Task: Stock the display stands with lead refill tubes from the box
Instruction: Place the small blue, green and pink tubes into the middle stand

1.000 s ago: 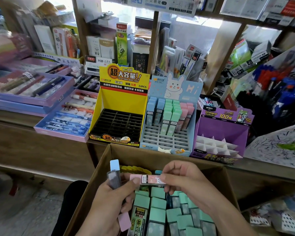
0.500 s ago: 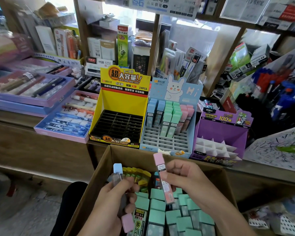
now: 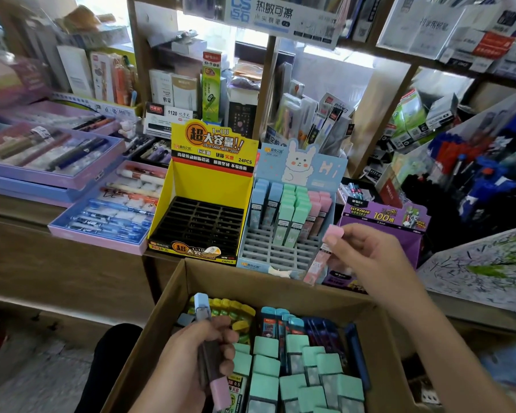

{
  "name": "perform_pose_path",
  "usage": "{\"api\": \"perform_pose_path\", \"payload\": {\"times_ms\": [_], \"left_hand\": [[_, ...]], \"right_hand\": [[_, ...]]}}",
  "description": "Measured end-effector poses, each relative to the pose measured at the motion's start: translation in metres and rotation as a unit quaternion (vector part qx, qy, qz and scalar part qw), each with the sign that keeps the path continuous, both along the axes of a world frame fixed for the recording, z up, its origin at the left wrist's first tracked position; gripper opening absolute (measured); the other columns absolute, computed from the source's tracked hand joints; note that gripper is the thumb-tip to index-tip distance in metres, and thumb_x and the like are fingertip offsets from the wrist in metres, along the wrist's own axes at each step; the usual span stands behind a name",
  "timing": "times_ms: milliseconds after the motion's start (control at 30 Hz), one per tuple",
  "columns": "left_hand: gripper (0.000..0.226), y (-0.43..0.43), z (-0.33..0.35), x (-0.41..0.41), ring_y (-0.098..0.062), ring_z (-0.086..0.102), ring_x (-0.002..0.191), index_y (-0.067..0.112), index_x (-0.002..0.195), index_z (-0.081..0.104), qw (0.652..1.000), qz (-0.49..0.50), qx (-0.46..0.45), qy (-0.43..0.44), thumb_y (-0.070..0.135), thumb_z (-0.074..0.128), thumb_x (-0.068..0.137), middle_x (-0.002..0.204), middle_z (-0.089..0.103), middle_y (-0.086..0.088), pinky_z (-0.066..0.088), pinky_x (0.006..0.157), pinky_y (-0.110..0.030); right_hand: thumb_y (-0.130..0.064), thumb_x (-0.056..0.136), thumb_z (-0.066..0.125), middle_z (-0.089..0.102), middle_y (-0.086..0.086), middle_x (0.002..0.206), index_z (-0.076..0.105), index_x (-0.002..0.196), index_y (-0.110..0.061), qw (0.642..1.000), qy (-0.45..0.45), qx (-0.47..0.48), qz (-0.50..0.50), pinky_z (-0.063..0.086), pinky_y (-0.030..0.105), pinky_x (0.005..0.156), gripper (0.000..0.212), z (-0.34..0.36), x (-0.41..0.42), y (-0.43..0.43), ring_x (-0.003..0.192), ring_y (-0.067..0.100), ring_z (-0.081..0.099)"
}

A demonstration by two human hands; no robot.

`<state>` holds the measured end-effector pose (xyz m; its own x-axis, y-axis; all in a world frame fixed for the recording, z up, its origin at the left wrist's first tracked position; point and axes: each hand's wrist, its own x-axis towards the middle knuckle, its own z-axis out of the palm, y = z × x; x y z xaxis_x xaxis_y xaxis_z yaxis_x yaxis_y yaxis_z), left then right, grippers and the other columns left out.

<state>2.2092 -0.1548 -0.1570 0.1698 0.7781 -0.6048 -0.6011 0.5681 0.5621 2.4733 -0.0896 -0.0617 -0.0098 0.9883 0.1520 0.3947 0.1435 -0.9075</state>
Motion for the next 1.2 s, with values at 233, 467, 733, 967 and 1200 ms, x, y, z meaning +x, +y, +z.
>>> {"api": "perform_pose_path", "payload": {"times_ms": [233, 467, 733, 967, 1200], "left_hand": [[0.025, -0.003, 0.004, -0.003, -0.027, 0.054, 0.041, -0.010, 0.108, 0.057, 1.000, -0.009, -0.002, -0.002, 0.003, 0.038, 0.097, 0.061, 0.062, -0.022, 0.043, 0.035, -0.029], [0.021, -0.006, 0.014, -0.003, -0.034, 0.069, 0.054, -0.012, 0.112, 0.061, 1.000, -0.020, 0.021, -0.006, 0.003, 0.053, 0.099, 0.083, 0.070, -0.034, 0.059, 0.047, -0.037], [0.022, -0.004, 0.020, -0.004, -0.035, 0.070, 0.054, -0.013, 0.113, 0.061, 1.000, -0.012, 0.011, -0.011, 0.002, 0.053, 0.098, 0.084, 0.070, -0.036, 0.061, 0.049, -0.039], [0.021, -0.003, 0.017, -0.004, -0.036, 0.070, 0.055, -0.013, 0.111, 0.062, 1.000, -0.015, 0.013, -0.015, 0.001, 0.054, 0.098, 0.084, 0.070, -0.036, 0.062, 0.050, -0.040], [0.022, -0.002, 0.016, -0.005, -0.036, 0.070, 0.056, -0.013, 0.111, 0.063, 1.000, -0.019, 0.018, -0.017, 0.001, 0.054, 0.097, 0.085, 0.070, -0.036, 0.061, 0.050, -0.039]], "right_hand": [[-0.015, 0.093, 0.075, 0.073, 0.007, 0.085, 0.074, 0.095, -0.022, 0.991, -0.070, 0.108, -0.032, 0.057, 0.020, 0.070, 0.007, 0.026, 0.012, 0.031, 0.075, 0.011, 0.064], [-0.022, 0.090, 0.080, 0.070, 0.001, 0.080, 0.075, 0.090, -0.021, 0.965, -0.206, 0.150, -0.062, 0.056, 0.032, 0.066, 0.005, 0.029, 0.021, 0.066, 0.071, 0.018, 0.062], [-0.020, 0.086, 0.083, 0.069, -0.006, 0.084, 0.080, 0.089, -0.018, 0.929, -0.319, 0.180, -0.053, 0.055, 0.033, 0.074, 0.004, 0.028, 0.020, 0.076, 0.079, 0.013, 0.064], [-0.024, 0.085, 0.085, 0.064, -0.018, 0.079, 0.082, 0.096, -0.019, 0.936, -0.307, 0.163, -0.050, 0.051, 0.030, 0.072, 0.012, 0.028, 0.021, 0.077, 0.077, 0.011, 0.062], [-0.018, 0.081, 0.088, 0.069, -0.010, 0.078, 0.079, 0.092, -0.025, 0.954, -0.270, 0.127, -0.030, 0.043, 0.014, 0.065, 0.015, 0.032, 0.020, 0.077, 0.066, 0.005, 0.055]]}}
